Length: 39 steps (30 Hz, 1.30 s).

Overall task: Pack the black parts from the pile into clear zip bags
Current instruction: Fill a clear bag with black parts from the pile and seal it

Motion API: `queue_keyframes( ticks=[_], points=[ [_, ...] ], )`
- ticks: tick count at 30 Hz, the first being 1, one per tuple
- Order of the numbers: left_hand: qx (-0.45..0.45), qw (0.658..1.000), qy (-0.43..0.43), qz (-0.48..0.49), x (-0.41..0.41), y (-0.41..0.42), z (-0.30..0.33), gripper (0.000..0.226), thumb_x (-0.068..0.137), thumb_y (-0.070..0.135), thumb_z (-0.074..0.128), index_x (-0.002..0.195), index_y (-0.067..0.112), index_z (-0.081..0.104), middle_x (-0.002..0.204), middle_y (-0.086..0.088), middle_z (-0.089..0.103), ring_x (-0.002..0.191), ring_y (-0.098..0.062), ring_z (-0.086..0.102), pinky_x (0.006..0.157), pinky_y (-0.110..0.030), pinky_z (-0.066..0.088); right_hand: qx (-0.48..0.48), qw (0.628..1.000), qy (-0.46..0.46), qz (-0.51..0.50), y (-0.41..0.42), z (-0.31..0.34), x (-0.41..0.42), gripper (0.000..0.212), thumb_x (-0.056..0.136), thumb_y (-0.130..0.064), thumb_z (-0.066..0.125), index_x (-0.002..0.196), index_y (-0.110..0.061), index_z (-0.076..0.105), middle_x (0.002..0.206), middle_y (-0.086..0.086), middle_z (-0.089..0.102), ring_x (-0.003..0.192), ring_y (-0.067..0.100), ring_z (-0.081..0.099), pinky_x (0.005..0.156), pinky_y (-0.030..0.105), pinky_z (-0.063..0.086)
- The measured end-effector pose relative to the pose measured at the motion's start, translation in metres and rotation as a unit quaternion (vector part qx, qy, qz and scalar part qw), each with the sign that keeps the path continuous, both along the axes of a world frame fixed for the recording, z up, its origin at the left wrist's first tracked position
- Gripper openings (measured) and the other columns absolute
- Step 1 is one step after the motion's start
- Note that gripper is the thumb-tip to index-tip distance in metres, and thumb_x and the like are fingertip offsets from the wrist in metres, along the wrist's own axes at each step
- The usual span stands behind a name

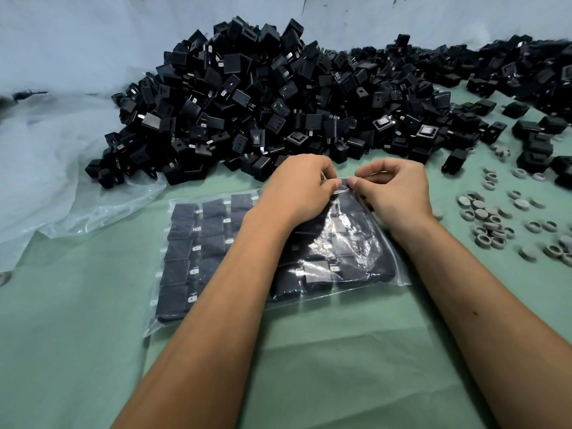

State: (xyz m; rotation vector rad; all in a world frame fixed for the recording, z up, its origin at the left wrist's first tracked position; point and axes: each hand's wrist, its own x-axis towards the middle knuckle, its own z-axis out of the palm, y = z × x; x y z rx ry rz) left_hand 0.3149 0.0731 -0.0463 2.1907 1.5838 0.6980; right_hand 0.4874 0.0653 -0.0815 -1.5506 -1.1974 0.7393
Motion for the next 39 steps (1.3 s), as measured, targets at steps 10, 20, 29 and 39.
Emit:
queue_keyframes(
  ticks=[10, 20, 29, 39],
  points=[
    [0.012, 0.997, 0.013, 0.074, 0.009, -0.001, -0.003, 0.017, 0.1, 0.033, 0.064, 0.099, 0.025, 0.079, 0.095, 0.0, 0.075, 0.102, -0.023, 0.065, 0.088, -0.04, 0.053, 0.007, 0.997, -0.076, -0.029, -0.001, 0.004, -0.003, 0.015, 0.076, -0.033, 0.088, 0.074, -0.025, 0.076, 0.067, -0.009, 0.074, 0.064, 0.001, 0.07, 0.066, 0.025, 0.055],
    [-0.002, 0.997, 0.018, 0.074, 0.008, 0.0, -0.003, 0.024, 0.096, 0.044, 0.067, 0.092, 0.025, 0.08, 0.087, 0.001, 0.074, 0.096, -0.022, 0.064, 0.079, -0.035, 0.052, 0.013, 0.994, -0.111, 0.005, -0.006, 0.006, -0.003, 0.011, 0.084, -0.031, 0.083, 0.084, -0.025, 0.073, 0.072, -0.007, 0.075, 0.068, 0.004, 0.069, 0.063, 0.021, 0.046],
    [-0.001, 0.998, 0.049, 0.049, 0.007, 0.0, -0.002, 0.043, 0.085, 0.065, 0.068, 0.094, 0.024, 0.076, 0.097, 0.002, 0.073, 0.105, -0.022, 0.063, 0.082, -0.035, 0.05, 0.041, 0.984, -0.174, 0.0, -0.007, 0.008, -0.005, 0.013, 0.087, -0.03, 0.082, 0.084, -0.022, 0.072, 0.071, -0.002, 0.071, 0.07, 0.014, 0.067, 0.066, 0.028, 0.053],
    [0.004, 0.998, 0.062, 0.033, 0.007, -0.004, 0.0, 0.042, 0.088, 0.062, 0.068, 0.1, 0.022, 0.072, 0.101, 0.0, 0.069, 0.105, -0.025, 0.061, 0.088, -0.042, 0.052, 0.042, 0.938, -0.343, 0.038, 0.05, 0.041, -0.013, 0.028, 0.091, -0.043, 0.075, 0.11, -0.023, 0.07, 0.092, 0.003, 0.072, 0.097, 0.027, 0.066, 0.087, 0.041, 0.054]
  ],
)
